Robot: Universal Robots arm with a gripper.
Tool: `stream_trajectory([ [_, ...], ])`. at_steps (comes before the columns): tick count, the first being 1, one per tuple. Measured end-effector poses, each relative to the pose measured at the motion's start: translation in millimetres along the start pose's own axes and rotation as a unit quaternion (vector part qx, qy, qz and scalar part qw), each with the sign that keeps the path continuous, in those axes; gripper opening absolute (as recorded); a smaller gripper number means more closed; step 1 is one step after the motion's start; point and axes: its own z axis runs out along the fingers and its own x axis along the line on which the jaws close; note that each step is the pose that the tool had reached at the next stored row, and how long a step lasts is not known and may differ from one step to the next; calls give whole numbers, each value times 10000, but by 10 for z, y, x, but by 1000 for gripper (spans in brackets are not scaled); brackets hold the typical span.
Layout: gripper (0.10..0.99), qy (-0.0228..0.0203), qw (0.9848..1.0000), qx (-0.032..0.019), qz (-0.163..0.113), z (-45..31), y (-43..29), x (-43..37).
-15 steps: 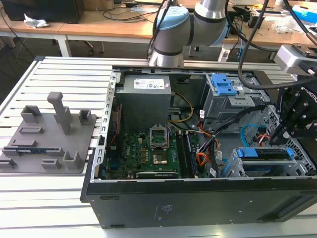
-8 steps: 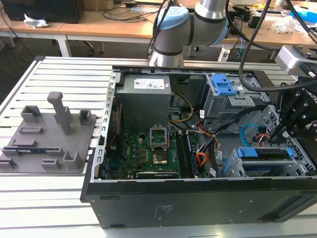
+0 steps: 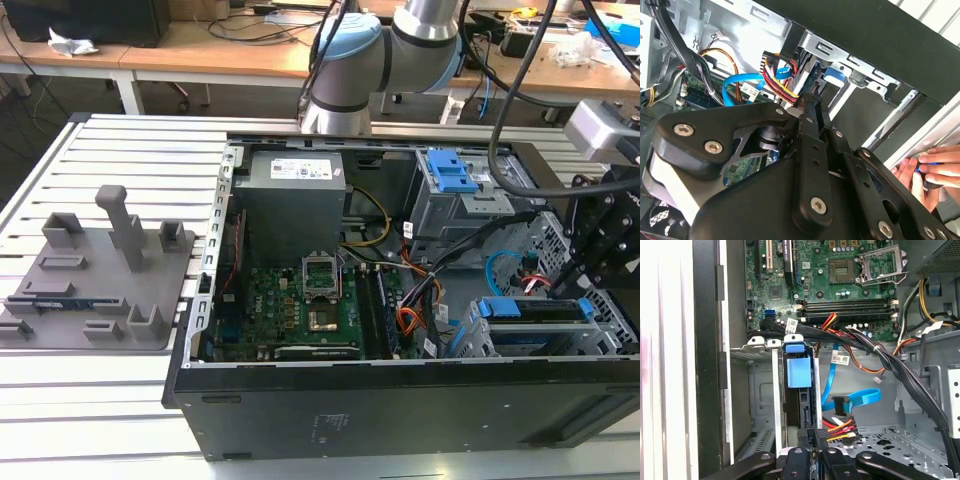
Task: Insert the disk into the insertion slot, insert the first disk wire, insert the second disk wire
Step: 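Insert the first disk wire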
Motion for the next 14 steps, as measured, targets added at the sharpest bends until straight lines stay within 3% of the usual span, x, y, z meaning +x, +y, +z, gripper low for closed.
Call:
stream_trajectory([
  [14, 165, -2, 10000, 0, -3, 25, -8, -1],
])
